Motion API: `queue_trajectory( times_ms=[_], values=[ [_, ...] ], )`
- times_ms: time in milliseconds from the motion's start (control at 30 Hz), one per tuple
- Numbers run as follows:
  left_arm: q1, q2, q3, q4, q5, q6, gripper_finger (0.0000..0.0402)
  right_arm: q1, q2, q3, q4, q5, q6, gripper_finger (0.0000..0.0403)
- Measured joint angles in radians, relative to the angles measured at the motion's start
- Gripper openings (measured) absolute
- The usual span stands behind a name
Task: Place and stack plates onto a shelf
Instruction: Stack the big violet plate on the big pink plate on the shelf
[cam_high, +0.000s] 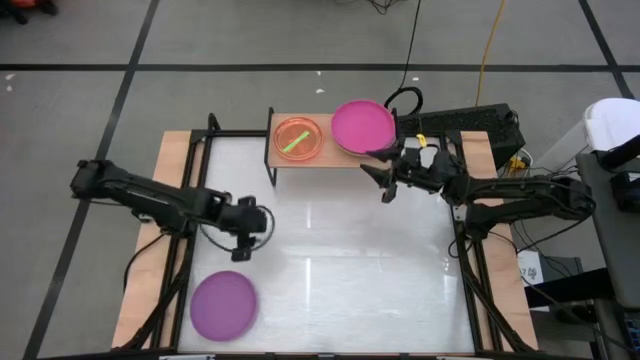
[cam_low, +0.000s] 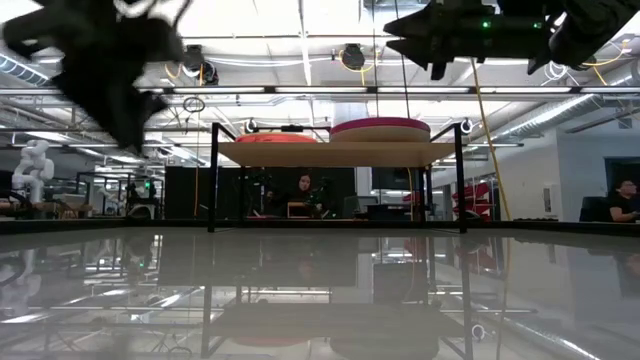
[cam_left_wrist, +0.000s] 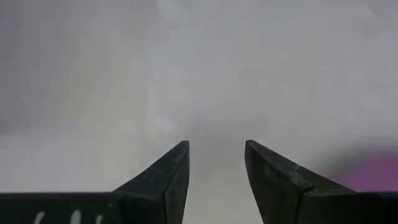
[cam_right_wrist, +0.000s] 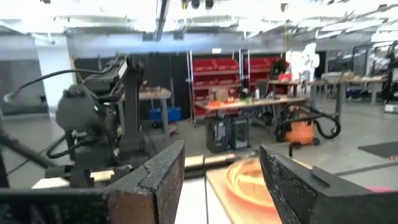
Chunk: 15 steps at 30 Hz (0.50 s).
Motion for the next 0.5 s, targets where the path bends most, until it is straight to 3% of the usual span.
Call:
queue_trajectory(
  times_ms=[133, 200, 500],
  values=[
    [-0.007, 0.072, -0.065, -0.033, 0.26, -0.053, 0.0159, 0.025, 0.0, 0.0, -0.041, 0.0, -0.011, 0.0187],
    [-0.025, 0.087, -0.093, -0.004, 0.333, -0.084, 0.0159, 0.034, 0.0, 0.0, -0.061, 0.0, -0.029, 0.0187],
    [-0.092, 0.09, -0.213, 0.136, 0.368, -0.144, 0.0159, 0.039, 0.0, 0.0, -0.073, 0.0, -0.056, 0.0187]
  ],
)
